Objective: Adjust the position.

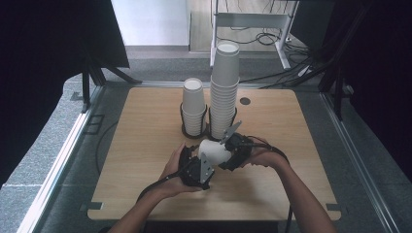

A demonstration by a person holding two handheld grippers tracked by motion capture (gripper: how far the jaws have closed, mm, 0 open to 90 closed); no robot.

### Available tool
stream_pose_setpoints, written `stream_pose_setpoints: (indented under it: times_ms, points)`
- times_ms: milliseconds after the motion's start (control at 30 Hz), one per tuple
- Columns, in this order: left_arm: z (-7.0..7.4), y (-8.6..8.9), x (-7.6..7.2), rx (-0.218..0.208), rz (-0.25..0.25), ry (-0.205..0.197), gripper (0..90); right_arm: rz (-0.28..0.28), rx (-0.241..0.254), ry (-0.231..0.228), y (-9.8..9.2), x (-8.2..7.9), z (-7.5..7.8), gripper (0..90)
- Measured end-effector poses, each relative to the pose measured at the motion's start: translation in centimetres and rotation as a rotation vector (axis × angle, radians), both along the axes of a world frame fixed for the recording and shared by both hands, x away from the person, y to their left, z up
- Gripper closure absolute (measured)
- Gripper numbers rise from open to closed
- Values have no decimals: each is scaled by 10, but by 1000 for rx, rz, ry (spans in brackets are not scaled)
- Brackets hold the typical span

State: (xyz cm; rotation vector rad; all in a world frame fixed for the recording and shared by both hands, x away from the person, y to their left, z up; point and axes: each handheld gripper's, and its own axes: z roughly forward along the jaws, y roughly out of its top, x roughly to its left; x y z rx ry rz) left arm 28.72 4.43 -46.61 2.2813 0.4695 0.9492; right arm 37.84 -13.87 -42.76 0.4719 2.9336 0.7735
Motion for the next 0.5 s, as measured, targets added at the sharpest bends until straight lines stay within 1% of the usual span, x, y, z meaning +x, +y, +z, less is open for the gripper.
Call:
stream_pose_setpoints:
  times_ms: [100,167,200,267,333,400,467,500]
  points:
    - [2,4,-3,-24,4,-1,39,-15,15,-4,-2,-1,-2,231]
    - [3,8,-4,-50,12,14,66,-21,31,-16,-4,-1,-3,231]
    - [3,9,-4,-62,13,17,77,-36,42,-40,-5,-2,-3,232]
    - [3,12,-4,-84,24,29,85,-55,67,-44,-6,-2,-3,232]
    - [2,15,-3,-107,33,42,96,-64,77,-73,-7,-4,-3,232]
    - [2,17,-3,-132,41,54,100,-70,96,-75,-8,-5,-3,231]
    - [1,19,-2,-149,52,64,103,-72,102,-86,-8,-6,-3,232]
    - [1,20,-2,-165,60,74,106,-79,116,-85,-8,-6,-4,232]
